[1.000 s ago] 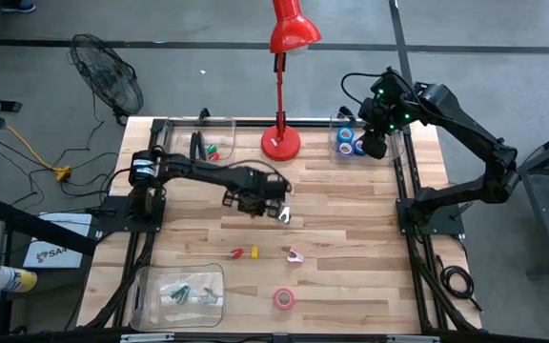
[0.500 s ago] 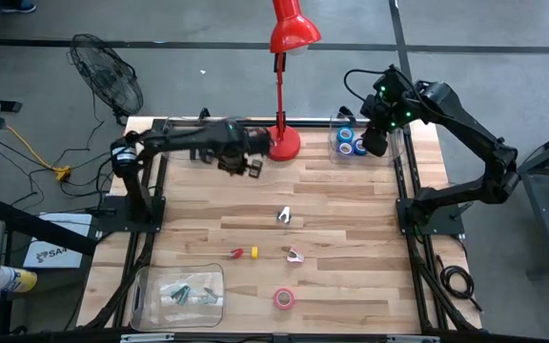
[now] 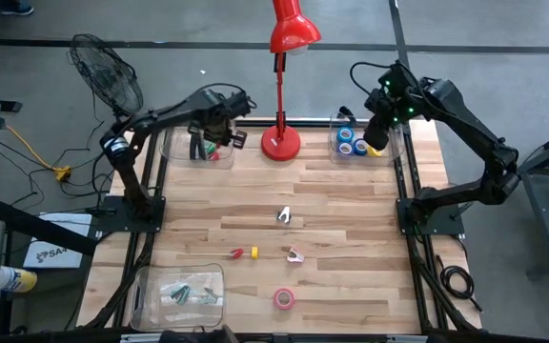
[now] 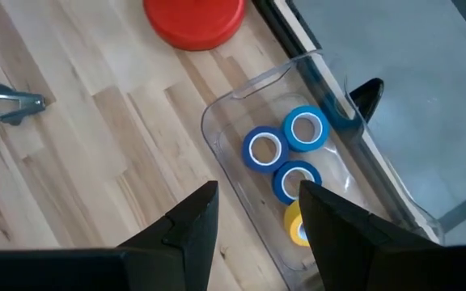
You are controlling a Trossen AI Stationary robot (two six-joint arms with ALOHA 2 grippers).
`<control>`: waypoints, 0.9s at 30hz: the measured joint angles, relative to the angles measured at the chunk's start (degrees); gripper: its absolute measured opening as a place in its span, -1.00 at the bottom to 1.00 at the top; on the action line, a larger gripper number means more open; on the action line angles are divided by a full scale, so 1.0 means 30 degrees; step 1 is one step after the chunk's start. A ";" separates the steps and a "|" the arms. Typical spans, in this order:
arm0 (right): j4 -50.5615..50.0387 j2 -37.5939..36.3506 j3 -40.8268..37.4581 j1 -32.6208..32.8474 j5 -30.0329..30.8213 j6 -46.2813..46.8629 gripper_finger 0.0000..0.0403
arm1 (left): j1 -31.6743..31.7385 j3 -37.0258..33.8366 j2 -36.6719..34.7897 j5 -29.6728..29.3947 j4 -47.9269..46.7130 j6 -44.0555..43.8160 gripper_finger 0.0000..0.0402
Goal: Pick and place Stapler, Stapler remover, tape
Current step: Put the top red stapler into the top left transparent bin
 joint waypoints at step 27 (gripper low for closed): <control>0.1642 0.0000 0.0000 0.0007 0.0913 0.2569 -0.18 | 0.2178 -0.0015 0.3075 0.1735 0.2275 0.4145 -0.70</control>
